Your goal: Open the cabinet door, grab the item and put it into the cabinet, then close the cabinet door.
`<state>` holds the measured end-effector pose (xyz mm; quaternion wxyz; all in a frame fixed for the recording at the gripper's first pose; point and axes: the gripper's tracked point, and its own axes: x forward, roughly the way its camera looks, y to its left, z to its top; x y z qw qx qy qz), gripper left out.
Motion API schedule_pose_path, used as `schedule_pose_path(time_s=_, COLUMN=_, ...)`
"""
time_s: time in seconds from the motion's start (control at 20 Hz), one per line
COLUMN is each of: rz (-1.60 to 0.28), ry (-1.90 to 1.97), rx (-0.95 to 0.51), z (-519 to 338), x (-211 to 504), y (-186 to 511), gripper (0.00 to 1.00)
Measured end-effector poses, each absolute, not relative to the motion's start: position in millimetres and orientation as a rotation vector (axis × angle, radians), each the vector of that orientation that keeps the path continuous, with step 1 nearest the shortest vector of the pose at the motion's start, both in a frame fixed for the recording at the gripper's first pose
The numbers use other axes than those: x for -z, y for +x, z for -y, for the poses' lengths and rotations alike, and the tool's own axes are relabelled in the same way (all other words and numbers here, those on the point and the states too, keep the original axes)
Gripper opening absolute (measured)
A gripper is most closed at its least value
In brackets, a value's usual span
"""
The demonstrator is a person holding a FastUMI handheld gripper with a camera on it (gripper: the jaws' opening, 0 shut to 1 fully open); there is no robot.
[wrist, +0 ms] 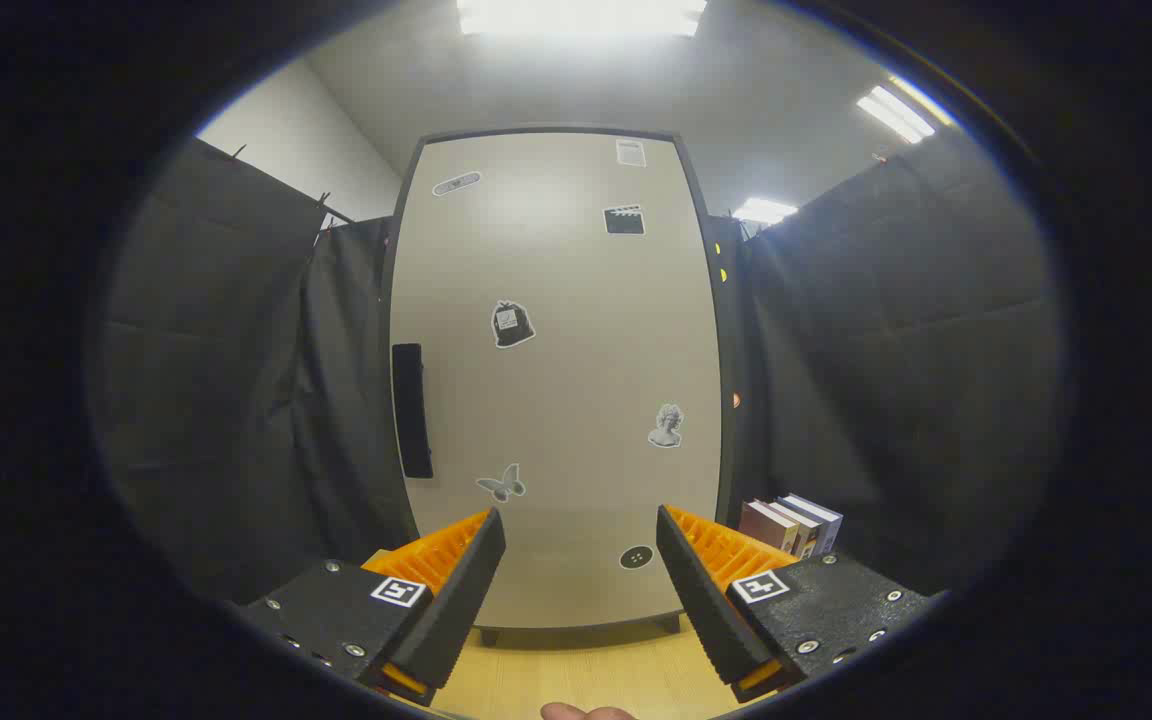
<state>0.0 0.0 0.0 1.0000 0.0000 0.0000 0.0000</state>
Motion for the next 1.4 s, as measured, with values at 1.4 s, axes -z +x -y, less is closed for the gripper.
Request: schedule_pose_path(time_s=1.4, rz=-0.012, ry=-0.005, rx=-0.074, z=-16, x=-3, y=16, gripper=0.95)
